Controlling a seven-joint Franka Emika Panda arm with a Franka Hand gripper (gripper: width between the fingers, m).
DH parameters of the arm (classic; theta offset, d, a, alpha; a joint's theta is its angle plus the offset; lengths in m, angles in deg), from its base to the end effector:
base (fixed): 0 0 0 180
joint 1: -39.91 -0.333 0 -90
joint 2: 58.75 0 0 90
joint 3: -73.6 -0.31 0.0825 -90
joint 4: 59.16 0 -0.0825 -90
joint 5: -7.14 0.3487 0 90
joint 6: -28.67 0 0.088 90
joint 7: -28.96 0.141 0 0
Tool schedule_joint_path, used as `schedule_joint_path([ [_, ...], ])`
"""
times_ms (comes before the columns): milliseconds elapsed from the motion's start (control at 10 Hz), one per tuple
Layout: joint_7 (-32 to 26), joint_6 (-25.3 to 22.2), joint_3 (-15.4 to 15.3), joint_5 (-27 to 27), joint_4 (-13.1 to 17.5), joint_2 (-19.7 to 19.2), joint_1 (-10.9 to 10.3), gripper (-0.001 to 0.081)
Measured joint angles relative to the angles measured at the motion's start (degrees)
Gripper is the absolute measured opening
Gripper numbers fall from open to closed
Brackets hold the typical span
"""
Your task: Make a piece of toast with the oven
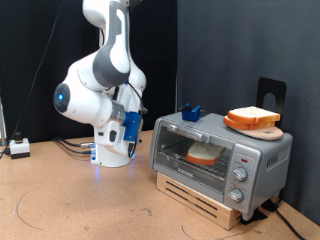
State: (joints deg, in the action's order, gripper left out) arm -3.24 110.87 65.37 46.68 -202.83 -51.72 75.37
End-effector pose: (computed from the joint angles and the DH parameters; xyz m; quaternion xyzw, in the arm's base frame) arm 0.3152 -0.0542 0.3220 -0.8436 0.0804 0.2187 0.4839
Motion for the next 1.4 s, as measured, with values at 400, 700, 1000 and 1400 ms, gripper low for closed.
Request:
schedule_joint_path([
  [400,5.4,-5.8,1.7,0.3,5.3,0.5,0.9,0.081],
  [700,8.3,-7.3,1.7,-1.0,7.7,-1.3,0.9,0.081],
  [1000,6.8,-4.0,1.2,2.4,7.9,-2.4,0.6,0.081],
  [1400,2.3,-5.4,-0.5,7.7,14.8,-11.6,0.3,0.081],
])
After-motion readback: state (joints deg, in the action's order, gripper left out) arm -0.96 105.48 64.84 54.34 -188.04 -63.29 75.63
